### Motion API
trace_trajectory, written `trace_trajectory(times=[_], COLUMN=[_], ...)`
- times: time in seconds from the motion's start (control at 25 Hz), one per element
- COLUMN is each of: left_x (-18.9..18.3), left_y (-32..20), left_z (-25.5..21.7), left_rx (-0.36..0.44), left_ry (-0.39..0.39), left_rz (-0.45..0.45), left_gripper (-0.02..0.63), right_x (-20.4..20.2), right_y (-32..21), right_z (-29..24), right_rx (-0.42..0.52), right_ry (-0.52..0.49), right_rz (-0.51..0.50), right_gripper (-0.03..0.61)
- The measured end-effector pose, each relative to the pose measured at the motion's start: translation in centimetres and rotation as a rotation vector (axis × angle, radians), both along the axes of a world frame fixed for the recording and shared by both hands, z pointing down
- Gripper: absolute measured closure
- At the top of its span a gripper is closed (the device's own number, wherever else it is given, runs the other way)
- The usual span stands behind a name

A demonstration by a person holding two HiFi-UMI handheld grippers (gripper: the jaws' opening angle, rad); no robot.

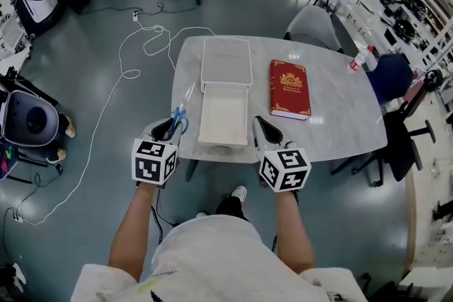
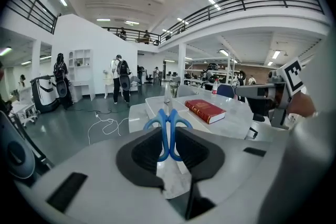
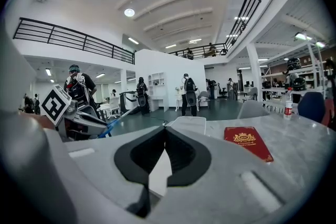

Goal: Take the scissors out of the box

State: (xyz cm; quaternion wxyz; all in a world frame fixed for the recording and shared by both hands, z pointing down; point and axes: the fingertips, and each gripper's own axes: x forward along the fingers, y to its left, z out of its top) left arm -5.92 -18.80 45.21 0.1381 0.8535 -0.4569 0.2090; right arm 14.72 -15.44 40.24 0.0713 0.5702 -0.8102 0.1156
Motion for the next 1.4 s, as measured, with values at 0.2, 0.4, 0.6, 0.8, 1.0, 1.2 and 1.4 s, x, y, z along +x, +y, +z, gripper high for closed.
trace_trajectory(times=[0.2, 0.4, 0.6, 0.8, 1.0, 1.2, 1.4], left_x=[-1.4, -3.6, -4.5, -4.5, -4.4, -3.9, -3.7], left_y=[0.4, 1.0, 1.4, 1.7, 2.0, 2.3, 2.7], left_z=[-1.2, -2.3, -3.1, -3.3, -2.9, -2.6, -2.7], left_rx=[0.042, 0.090, 0.117, 0.121, 0.116, 0.110, 0.107], left_ry=[0.035, 0.058, 0.089, 0.111, 0.113, 0.115, 0.115], left_rz=[-0.033, -0.072, -0.096, -0.098, -0.096, -0.091, -0.089], left_gripper=[0.537, 0.537, 0.537, 0.537, 0.537, 0.537, 0.537], right_x=[0.3, 0.7, 1.3, 1.8, 2.2, 2.3, 2.3], right_y=[0.8, 1.7, 2.7, 3.5, 4.0, 4.4, 4.7], right_z=[-0.5, -0.9, -1.4, -1.3, -1.1, -0.9, -0.8], right_rx=[0.016, 0.029, 0.053, 0.054, 0.052, 0.047, 0.045], right_ry=[0.002, 0.003, 0.011, 0.013, 0.016, 0.018, 0.019], right_rz=[0.021, 0.048, 0.065, 0.081, 0.093, 0.090, 0.085], right_gripper=[0.572, 0.574, 0.574, 0.572, 0.572, 0.574, 0.574])
